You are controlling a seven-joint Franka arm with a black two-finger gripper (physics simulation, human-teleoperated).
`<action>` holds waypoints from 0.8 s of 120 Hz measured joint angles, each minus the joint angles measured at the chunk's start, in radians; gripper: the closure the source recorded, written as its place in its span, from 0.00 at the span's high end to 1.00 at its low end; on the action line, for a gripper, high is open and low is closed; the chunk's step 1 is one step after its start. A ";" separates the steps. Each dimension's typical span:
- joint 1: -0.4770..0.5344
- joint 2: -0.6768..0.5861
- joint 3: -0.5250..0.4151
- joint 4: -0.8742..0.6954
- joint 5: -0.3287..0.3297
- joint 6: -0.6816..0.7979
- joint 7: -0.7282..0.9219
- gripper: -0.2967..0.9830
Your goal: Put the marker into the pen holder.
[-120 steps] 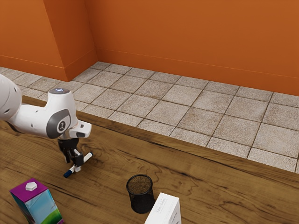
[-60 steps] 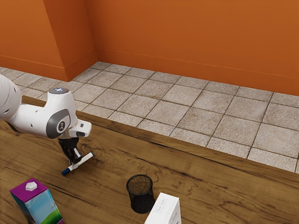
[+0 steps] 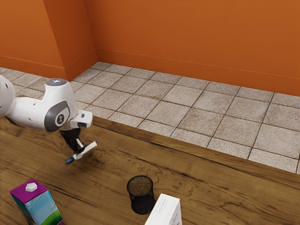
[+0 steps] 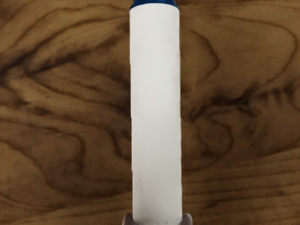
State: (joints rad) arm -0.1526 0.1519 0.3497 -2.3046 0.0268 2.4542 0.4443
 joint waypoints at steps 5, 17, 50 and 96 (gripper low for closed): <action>-0.008 -0.015 0.000 0.009 0.001 -0.002 -0.002 0.16; -0.036 -0.033 -0.006 0.066 0.006 -0.019 -0.008 0.16; -0.155 0.047 -0.042 0.323 0.009 -0.157 -0.017 0.16; -0.256 0.189 -0.156 0.653 0.008 -0.616 -0.064 0.16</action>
State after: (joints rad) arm -0.4086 0.3413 0.1934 -1.6513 0.0349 1.8381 0.3805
